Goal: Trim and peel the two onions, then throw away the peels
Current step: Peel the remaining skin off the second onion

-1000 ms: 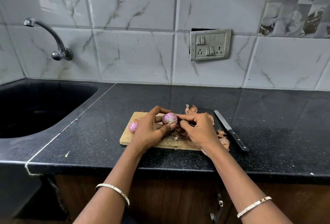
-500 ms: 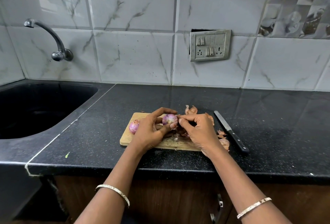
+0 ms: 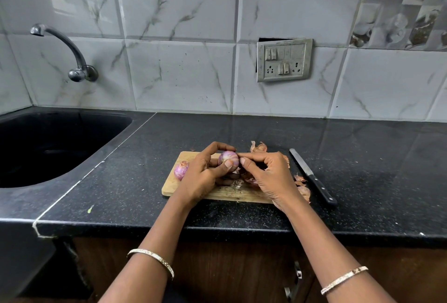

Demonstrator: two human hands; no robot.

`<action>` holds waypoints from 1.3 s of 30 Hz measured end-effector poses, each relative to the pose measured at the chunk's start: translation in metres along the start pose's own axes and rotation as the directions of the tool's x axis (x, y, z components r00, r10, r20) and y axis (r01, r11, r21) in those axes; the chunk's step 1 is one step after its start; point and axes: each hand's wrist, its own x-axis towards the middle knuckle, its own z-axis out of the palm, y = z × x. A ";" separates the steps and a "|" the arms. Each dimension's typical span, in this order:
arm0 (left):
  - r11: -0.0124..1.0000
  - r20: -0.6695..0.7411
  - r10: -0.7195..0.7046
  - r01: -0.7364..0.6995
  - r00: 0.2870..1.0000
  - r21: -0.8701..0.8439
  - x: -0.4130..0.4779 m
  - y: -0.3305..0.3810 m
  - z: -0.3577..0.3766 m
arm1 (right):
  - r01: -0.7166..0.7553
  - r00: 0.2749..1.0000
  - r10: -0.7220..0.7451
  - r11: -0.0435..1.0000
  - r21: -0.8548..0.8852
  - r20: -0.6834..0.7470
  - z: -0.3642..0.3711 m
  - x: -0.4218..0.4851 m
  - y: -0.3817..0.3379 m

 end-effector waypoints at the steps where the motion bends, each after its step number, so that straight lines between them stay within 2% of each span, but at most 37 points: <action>1: 1.000 0.003 0.000 0.000 1.000 -0.004 0.000 0.001 0.000 | -0.006 1.000 0.006 1.000 0.001 0.001 0.000 0.000 -0.001; 5: 1.000 0.014 0.011 -0.011 1.000 0.002 -0.001 0.002 0.000 | -0.027 1.000 0.027 0.999 0.023 0.003 0.001 -0.001 -0.005; 9: 0.997 0.041 0.030 -0.033 0.999 0.073 -0.002 0.003 -0.001 | -0.043 0.998 0.042 0.998 0.033 0.036 0.001 -0.002 -0.007; 15: 0.978 0.035 0.062 -0.068 0.997 0.198 -0.002 0.002 -0.001 | -0.127 0.992 0.127 0.991 0.040 0.010 0.003 0.000 -0.005; 18: 0.979 0.029 0.064 -0.068 0.998 0.193 -0.001 0.001 -0.001 | -0.148 0.989 0.148 0.989 0.021 -0.004 0.004 0.001 -0.005; 22: 0.981 0.032 0.072 -0.076 0.997 0.180 0.000 0.000 -0.001 | -0.117 0.992 0.113 0.991 0.066 0.061 0.003 -0.001 -0.009; 30: 0.980 0.023 0.027 -0.031 0.999 0.196 0.002 -0.002 0.000 | -0.022 0.994 0.032 0.995 -0.092 0.105 0.005 0.001 -0.004; 33: 0.981 0.018 0.005 -0.008 1.000 0.194 0.001 -0.001 0.001 | -0.038 0.999 0.040 0.997 -0.065 0.028 0.003 0.003 0.002; 37: 0.981 -0.016 0.014 -0.010 1.000 0.193 -0.001 0.002 0.003 | -0.108 0.992 0.107 0.994 0.023 0.063 0.002 0.002 -0.003; 39: 0.981 -0.022 0.028 -0.023 0.999 0.194 -0.002 0.004 0.003 | -0.090 0.992 0.090 0.996 -0.012 0.089 0.003 0.001 -0.008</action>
